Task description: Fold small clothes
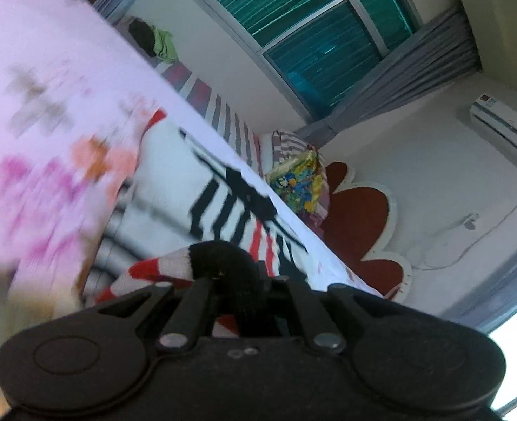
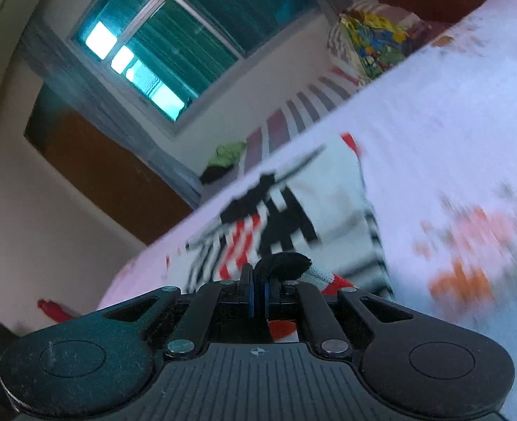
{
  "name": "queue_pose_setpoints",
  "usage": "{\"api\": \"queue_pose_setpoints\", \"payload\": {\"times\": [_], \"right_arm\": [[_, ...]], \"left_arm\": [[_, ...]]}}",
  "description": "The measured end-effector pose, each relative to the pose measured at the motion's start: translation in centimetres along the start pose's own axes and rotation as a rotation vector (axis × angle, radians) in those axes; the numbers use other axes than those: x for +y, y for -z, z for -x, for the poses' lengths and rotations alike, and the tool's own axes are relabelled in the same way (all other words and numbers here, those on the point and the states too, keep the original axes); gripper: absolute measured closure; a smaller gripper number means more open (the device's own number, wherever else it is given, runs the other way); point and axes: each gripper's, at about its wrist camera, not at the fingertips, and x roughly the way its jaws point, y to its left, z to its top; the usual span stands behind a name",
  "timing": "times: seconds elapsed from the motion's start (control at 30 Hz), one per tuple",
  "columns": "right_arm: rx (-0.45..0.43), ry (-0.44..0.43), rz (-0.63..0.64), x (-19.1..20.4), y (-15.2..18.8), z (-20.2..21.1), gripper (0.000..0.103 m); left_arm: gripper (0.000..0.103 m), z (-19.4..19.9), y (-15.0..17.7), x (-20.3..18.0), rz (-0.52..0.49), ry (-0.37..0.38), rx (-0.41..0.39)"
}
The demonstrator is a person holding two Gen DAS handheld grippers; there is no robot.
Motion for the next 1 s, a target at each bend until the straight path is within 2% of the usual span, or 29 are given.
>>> {"api": "queue_pose_setpoints", "payload": {"times": [0.13,0.27,0.43,0.6,0.8,0.83,0.87,0.9,0.93,0.97,1.0], "right_arm": [[0.007,-0.004,-0.036,-0.7,-4.5,-5.2,0.099],[0.047,0.009,-0.075,-2.9,-7.9,-11.0,0.099],[0.095,0.017,-0.132,-6.4,-10.3,-17.2,0.099],[0.126,0.024,-0.136,-9.0,-11.7,-22.3,0.098],[0.099,0.015,-0.081,-9.8,-12.2,-24.6,0.098],[0.095,0.017,-0.07,-9.5,-12.2,-24.6,0.096],[0.091,0.021,-0.051,-9.2,-12.1,-24.7,0.092],[0.074,0.019,-0.03,-9.0,-12.2,-24.6,0.075],[0.048,0.01,-0.019,-8.8,-12.2,-24.3,0.05],[0.025,0.006,-0.009,-8.6,-12.4,-23.9,0.041],[0.005,0.022,0.011,-8.2,-12.8,-23.7,0.037]], "left_arm": [[0.1,-5.1,-4.3,-0.7,-0.039,-0.031,0.015],[0.1,-11.1,-7.5,0.2,-0.048,-0.092,0.067],[0.1,-16.6,-9.7,2.2,-0.061,-0.155,0.107],[0.099,-20.7,-10.8,4.1,-0.078,-0.173,0.142],[0.082,-22.1,-11.1,3.7,-0.171,-0.213,0.1],[0.07,-22.1,-11.2,3.4,-0.184,-0.209,0.09],[0.052,-21.9,-11.3,3.1,-0.195,-0.2,0.078],[0.042,-21.7,-11.3,2.7,-0.218,-0.203,0.048],[0.024,-21.5,-11.5,2.2,-0.246,-0.226,0.018],[0.023,-21.7,-11.8,1.7,-0.27,-0.243,0.001],[0.025,-21.6,-12.0,1.4,-0.298,-0.259,-0.004]]}}
